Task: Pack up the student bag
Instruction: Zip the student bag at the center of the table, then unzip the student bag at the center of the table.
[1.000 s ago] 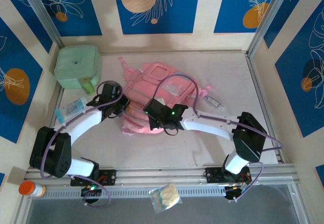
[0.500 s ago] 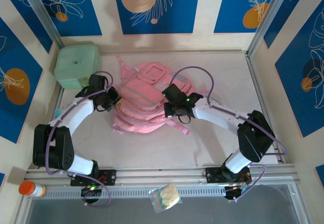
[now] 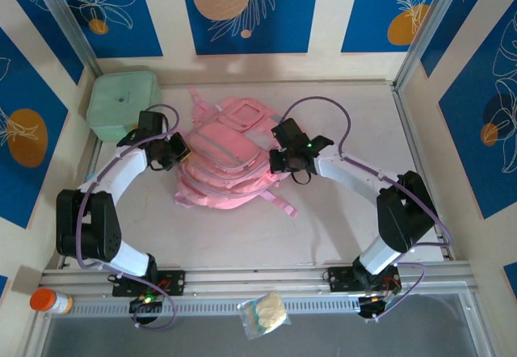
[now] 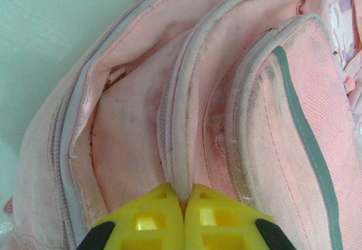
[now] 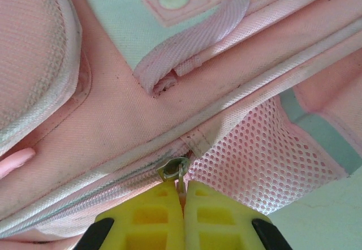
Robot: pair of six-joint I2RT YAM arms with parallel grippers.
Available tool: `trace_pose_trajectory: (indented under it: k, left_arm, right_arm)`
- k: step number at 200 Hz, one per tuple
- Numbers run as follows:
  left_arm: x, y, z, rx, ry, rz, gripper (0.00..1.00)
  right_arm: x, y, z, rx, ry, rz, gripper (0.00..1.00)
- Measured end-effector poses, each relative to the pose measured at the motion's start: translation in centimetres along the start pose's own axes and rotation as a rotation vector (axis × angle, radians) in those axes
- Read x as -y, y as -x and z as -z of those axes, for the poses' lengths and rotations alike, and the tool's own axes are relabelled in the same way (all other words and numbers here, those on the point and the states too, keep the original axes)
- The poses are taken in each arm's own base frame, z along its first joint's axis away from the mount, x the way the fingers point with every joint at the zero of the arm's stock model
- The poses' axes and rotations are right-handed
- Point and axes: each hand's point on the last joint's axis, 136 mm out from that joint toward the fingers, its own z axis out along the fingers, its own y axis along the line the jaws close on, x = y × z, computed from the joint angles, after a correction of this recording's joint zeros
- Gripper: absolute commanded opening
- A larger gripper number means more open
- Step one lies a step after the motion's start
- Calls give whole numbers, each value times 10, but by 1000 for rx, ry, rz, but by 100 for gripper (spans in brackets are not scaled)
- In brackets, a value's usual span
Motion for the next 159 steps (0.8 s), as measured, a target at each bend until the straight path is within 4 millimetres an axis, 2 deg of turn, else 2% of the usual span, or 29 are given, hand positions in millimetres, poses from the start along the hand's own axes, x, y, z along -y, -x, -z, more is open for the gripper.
trace_pose_trajectory:
  k: [16, 33, 60, 82, 102, 126, 140, 159]
  left_arm:
    - [1, 1, 5, 8, -15, -7, 23]
    - [5, 5, 20, 55, -49, -12, 27]
    - [21, -3, 45, 115, -139, -32, 28]
    - [32, -24, 47, 107, -206, -37, 29]
    - [41, -58, 37, 42, -223, -58, 29]
    - [53, -97, 30, -6, -234, -107, 30]
    - [58, -111, 29, -14, -238, -128, 30]
    - [60, -119, 27, 0, -244, -124, 30]
  right_arm:
    - [-1, -2, 1, -11, 11, 5, 24]
    - [0, -4, 11, -22, 31, -14, 34]
    - [-6, 2, 33, -34, 94, -107, 38]
    - [-21, 15, 40, -53, 177, -203, 39]
    - [-35, 23, 32, -95, 222, -262, 41]
    - [-49, 28, 11, -154, 232, -298, 41]
    - [-55, 31, 0, -175, 230, -307, 43]
    - [-59, 30, -13, -199, 211, -312, 44]
